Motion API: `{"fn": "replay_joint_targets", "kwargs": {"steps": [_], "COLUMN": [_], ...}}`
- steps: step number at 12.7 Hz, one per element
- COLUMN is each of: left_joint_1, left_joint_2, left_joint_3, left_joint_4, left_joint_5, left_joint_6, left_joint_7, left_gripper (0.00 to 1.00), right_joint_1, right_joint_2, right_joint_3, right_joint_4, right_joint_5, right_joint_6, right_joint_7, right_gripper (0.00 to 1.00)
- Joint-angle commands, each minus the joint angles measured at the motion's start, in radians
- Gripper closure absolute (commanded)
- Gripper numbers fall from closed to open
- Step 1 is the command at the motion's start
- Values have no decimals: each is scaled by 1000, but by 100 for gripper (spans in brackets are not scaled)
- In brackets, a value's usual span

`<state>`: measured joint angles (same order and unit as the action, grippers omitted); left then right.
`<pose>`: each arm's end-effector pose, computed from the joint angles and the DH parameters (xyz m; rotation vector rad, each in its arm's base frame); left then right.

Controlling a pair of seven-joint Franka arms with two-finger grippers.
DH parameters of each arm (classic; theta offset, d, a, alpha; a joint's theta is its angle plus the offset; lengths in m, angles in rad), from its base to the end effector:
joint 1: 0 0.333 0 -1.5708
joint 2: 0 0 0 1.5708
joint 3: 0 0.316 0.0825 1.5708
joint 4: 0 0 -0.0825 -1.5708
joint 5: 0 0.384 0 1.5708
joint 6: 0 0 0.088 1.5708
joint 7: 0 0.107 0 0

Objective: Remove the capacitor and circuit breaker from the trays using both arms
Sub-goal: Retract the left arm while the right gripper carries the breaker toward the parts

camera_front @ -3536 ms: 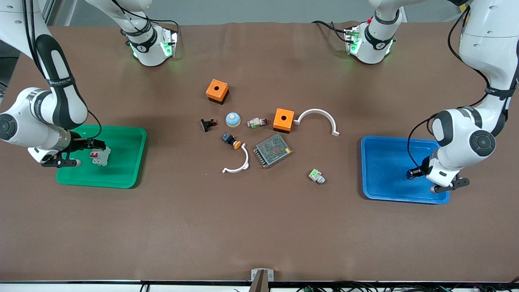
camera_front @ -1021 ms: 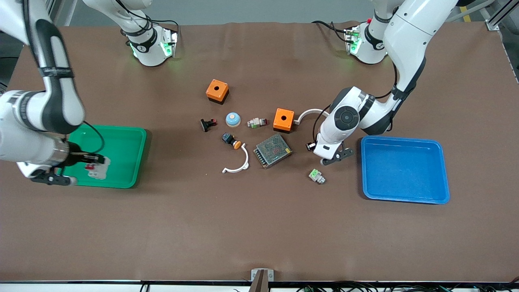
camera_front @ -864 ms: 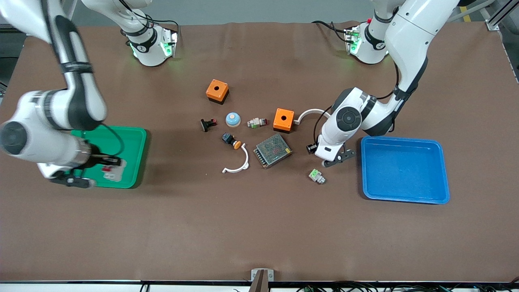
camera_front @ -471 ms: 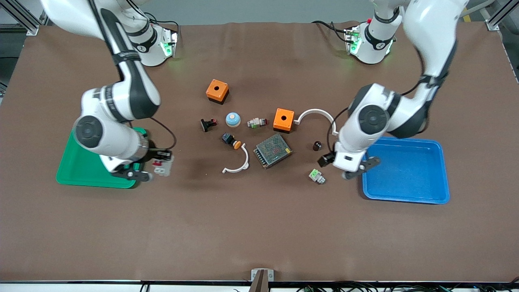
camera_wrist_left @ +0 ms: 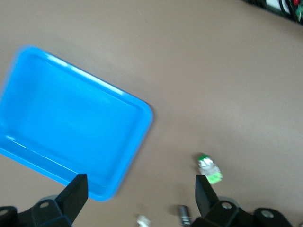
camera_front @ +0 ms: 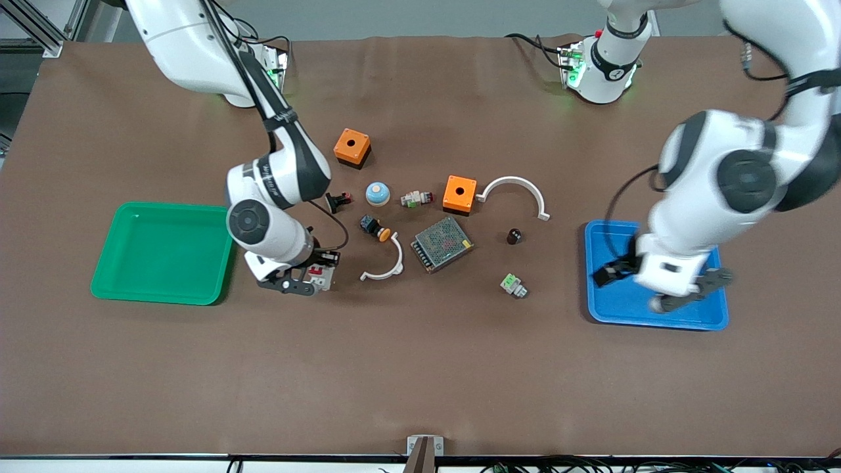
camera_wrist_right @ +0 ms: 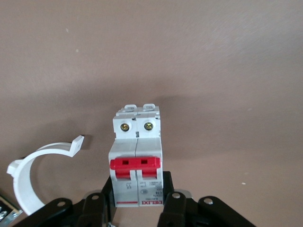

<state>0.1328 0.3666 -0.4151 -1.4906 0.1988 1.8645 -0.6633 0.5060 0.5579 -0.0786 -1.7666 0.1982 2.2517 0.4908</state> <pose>0.6545 -0.1343 0.4796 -3.0677 -0.5495 -0.0875 0.5914 0.2798 0.2428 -3.0583 0.2811 0.1684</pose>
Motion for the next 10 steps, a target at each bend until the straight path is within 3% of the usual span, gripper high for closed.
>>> {"fn": "replay_joint_targets", "kwargs": {"steps": [1,4,7,10], "left_joint_1": [83,130,24,-69], "left_joint_2": [-105,-187,-283,-392], "left_joint_3": [-10,-4,167,344], "left_joint_4": [3,0,-26,-121], "left_joint_5": [7,-5,-93,-148], "left_joint_6": [-109,-166,-255,-262], "left_joint_7": [173,370,464,634], "left_gripper": [0,0,0,0], "right_joint_1": [19,38,69,80], "right_joint_2": [13,42,45,46], "right_joint_3": [-13,-13,-13,-13], "right_joint_4": [9,22,27,41], "right_joint_5": [21,21,10,7], "right_joint_6": [20,37,37,37], "right_joint_7": [35,94,147,160], "right_gripper": [91,91,91,89]}}
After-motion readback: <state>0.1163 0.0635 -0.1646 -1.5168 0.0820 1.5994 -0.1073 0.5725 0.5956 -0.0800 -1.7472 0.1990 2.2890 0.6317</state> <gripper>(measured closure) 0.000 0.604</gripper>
